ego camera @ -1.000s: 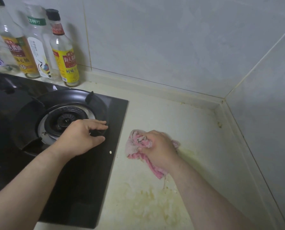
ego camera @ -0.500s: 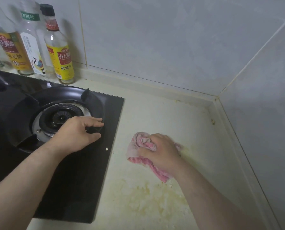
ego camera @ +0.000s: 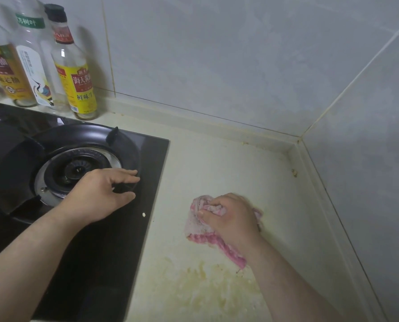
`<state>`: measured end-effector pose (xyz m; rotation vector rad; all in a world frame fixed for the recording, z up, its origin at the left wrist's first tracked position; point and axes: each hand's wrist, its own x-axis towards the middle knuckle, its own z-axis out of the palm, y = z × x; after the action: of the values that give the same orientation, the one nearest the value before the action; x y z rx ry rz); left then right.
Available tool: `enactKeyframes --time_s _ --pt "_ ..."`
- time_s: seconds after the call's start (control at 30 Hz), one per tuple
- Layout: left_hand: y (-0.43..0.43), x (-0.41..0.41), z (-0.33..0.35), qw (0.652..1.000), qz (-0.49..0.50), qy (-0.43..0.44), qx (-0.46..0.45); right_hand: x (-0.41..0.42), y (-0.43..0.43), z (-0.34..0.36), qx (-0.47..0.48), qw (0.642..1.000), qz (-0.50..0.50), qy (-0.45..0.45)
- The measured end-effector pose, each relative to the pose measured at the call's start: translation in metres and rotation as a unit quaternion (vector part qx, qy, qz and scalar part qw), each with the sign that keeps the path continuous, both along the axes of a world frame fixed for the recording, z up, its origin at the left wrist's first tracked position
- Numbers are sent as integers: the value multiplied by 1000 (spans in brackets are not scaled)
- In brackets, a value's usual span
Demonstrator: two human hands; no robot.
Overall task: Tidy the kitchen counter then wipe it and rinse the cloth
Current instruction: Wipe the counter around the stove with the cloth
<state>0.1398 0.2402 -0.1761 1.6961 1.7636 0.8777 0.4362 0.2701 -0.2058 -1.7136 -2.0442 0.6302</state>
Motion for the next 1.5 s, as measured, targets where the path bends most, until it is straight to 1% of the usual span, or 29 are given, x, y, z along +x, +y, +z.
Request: enactKeyframes --time_s 0.2,0.3,0.37,0.5,0.73,0.83,1.03,1.2,1.5 --pt "-1 2 3 1000 -1 8 9 12 28 7 -34 999 -1 14" --pt "-1 3 5 1000 2 14 11 19 22 10 -46 998 35 -16" --pt "-1 2 4 1000 -4 12 12 25 15 12 -39 997 54 -39" --pt "0 0 -1 1000 -2 9 14 42 -2 12 -33 996 62 -52" --pt "0 0 -2 1000 -6 3 23 50 -13 7 -4 998 42 -41" --pt "0 0 -1 1000 -8 12 17 50 -8 6 -12 999 35 -38" --pt "-2 3 2 999 -3 25 34 54 18 8 -26 998 19 -45" --pt "-2 4 1 999 -1 34 35 61 35 12 -44 999 2 -29" --pt "1 -4 -6 999 -19 30 23 77 -6 9 -50 997 28 -43"
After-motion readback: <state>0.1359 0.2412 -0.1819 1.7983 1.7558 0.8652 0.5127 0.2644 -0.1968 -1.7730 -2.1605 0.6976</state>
